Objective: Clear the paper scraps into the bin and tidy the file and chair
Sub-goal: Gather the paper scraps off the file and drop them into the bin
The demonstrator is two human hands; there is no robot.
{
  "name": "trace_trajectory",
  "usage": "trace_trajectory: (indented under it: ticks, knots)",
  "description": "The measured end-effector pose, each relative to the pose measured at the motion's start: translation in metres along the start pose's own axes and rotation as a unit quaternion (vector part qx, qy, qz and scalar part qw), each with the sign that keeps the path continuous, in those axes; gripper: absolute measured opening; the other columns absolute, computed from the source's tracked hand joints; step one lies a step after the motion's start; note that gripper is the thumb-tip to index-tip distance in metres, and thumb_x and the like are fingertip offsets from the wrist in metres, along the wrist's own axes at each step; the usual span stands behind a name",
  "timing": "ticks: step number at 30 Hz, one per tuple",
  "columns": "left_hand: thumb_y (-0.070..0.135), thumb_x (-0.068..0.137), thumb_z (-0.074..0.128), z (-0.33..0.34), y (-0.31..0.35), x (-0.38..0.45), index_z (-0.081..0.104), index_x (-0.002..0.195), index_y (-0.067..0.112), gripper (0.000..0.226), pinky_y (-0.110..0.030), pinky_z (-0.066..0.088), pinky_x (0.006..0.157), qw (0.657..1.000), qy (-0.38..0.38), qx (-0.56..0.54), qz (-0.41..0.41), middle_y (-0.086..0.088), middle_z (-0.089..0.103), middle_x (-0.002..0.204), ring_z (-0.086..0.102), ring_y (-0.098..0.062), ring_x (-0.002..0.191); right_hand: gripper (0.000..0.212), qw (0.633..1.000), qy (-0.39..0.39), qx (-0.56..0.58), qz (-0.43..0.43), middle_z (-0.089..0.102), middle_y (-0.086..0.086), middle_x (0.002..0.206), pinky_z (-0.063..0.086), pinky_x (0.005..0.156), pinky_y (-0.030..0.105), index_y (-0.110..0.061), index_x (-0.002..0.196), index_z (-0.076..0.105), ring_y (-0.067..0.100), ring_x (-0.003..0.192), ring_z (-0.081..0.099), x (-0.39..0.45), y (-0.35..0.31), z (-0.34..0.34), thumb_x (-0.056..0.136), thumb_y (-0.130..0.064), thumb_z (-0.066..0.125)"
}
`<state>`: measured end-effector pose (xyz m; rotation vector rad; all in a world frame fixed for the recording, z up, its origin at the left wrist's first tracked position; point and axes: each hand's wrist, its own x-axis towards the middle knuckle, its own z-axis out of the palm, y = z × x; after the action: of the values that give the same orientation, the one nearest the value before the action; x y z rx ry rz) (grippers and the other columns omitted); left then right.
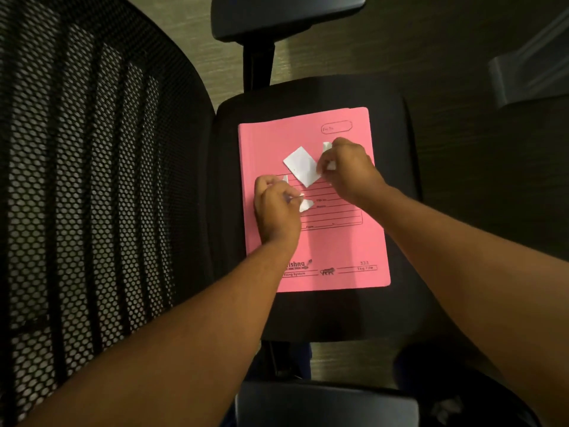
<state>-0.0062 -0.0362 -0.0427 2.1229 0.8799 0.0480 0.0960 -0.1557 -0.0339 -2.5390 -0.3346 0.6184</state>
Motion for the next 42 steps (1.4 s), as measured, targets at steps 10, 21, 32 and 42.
trace_trajectory:
  ticks: [10,21,32,42]
  knots:
    - [-0.017,0.084,0.078,-0.008,-0.007,-0.019,0.068,0.073,0.012,0.032,0.007,0.043,0.067,0.991,0.026,-0.108,-0.074,-0.013,0.067,0.121,0.071,-0.003,0.093,0.069,0.997,0.041,-0.013,0.058,0.044,0.012,0.145,0.054,0.095,0.043,-0.006,0.123,0.066,0.032,0.125,0.05,0.006,-0.031,0.02,0.074,-0.048,0.092]
    - [-0.002,0.083,0.087,-0.024,-0.009,-0.037,0.077,0.076,0.018,0.023,-0.012,0.049,0.078,0.982,0.02,-0.147,-0.117,-0.006,0.075,0.131,0.071,-0.024,0.121,0.026,0.907,0.019,0.38,0.18,0.073,0.01,0.083,0.059,0.063,0.029,-0.008,0.075,0.066,0.021,0.069,0.073,-0.052,-0.002,0.012,0.081,-0.013,0.09]
    - [-0.004,0.076,0.091,-0.012,0.051,-0.161,0.079,0.069,0.021,0.029,-0.027,0.064,0.085,0.905,-0.366,-0.219,-0.012,0.012,0.08,0.112,0.078,-0.006,0.107,0.026,0.541,0.06,0.796,0.267,0.075,0.004,0.096,0.057,0.061,0.015,-0.011,0.106,0.069,0.007,0.075,0.07,-0.298,0.105,-0.015,0.084,-0.021,0.078]
    - [0.004,0.074,0.094,0.048,0.078,-0.309,0.08,0.072,0.026,0.027,-0.032,0.061,0.098,0.816,-0.564,-0.037,0.123,0.004,0.082,0.11,0.074,0.0,0.113,0.016,0.353,0.217,0.8,0.433,0.073,0.008,0.11,0.062,0.066,0.02,-0.009,0.106,0.073,0.018,0.1,0.07,-0.506,0.175,0.053,0.091,-0.003,0.074]
